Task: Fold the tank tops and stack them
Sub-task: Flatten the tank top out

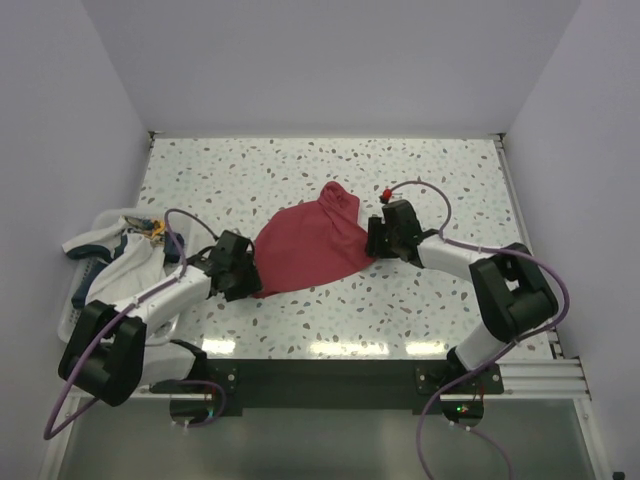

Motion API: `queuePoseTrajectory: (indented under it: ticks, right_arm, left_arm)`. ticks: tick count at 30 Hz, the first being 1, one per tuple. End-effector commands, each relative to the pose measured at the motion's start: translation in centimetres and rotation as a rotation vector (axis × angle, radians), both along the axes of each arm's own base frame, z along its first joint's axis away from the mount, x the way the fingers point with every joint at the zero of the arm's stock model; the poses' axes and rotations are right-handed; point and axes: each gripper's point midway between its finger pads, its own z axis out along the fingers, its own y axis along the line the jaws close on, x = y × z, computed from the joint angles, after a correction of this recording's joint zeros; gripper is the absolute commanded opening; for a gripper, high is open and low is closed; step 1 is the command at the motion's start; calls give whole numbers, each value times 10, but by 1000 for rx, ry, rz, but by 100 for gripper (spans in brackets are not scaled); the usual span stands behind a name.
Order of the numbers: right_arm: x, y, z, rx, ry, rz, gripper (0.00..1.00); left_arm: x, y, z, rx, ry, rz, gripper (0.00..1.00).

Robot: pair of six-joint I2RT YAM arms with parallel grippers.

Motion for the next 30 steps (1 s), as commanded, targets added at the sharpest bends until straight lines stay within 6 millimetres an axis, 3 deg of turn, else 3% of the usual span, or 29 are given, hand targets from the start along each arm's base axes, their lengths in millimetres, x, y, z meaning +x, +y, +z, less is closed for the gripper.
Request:
queuePoseTrajectory:
  ticks: [1,5,7,8,9,10,11,12,13,14,15,16,17,18,19,20,21,22,24,25,27,28,30]
  right_arm:
    - [15,13,5,29,-31,27,53]
    - [12,4,-5,-11,1,-11,46]
    - [9,1,-5,-12,19,-33,28]
    - [10,2,0,-3,16,-43,19]
    - [12,3,6,9,13,-59,5]
    - [8,1,9,3,28,-66,1]
    - [14,3,28,22,-3,-72,0]
    - [16,1,38,23,-15,-94,0]
    - [13,-2,46,13,-4,-105,0]
    - [21,0,80,43,-70,-112,0]
    - [24,-3,96,41,-99,-129,0]
    - [21,-6,111,39,-108,-139,0]
    - [29,-4,155,81,-193,-146,0]
    - [30,-6,179,96,-233,-158,0]
    - [29,-8,198,105,-258,-161,0]
    - [32,-7,247,156,-350,-166,0]
    - [31,-10,263,159,-370,-173,0]
    - [32,-10,307,199,-446,-176,0]
    - [31,-14,346,211,-510,-177,0]
    - [27,-19,382,231,-569,-188,0]
    - [24,-24,412,231,-622,-194,0]
    - [18,-31,439,240,-669,-206,0]
    - [10,-39,463,237,-716,-218,0]
  left_arm:
    - [13,-8,2,-21,-41,-25,51]
    - [11,-9,-3,-19,-29,-27,40]
    - [13,-11,-3,-29,-34,-32,32]
    - [14,-13,-1,-35,-36,-38,21]
    - [16,-13,1,-36,-43,-46,15]
    - [19,-15,5,-40,-52,-50,10]
    - [29,-19,18,-50,-91,-54,0]
    - [33,-19,27,-47,-109,-64,0]
    - [49,-24,51,-62,-173,-66,0]
    - [56,-25,65,-65,-207,-65,0]
    - [61,-25,79,-58,-229,-74,0]
    - [79,-28,117,-72,-321,-66,0]
    - [88,-28,138,-74,-366,-58,0]
    - [92,-26,157,-64,-398,-60,0]
    - [107,-26,205,-81,-503,-45,0]
    - [111,-22,225,-72,-537,-43,0]
    - [116,-21,248,-77,-580,-35,0]
    - [125,-21,297,-103,-676,-23,0]
    - [130,-17,340,-120,-755,-8,0]
    - [131,-16,383,-149,-840,3,0]
    - [130,-15,419,-183,-912,17,0]
    - [127,-15,449,-212,-973,20,0]
    - [124,-14,475,-240,-1023,29,0]
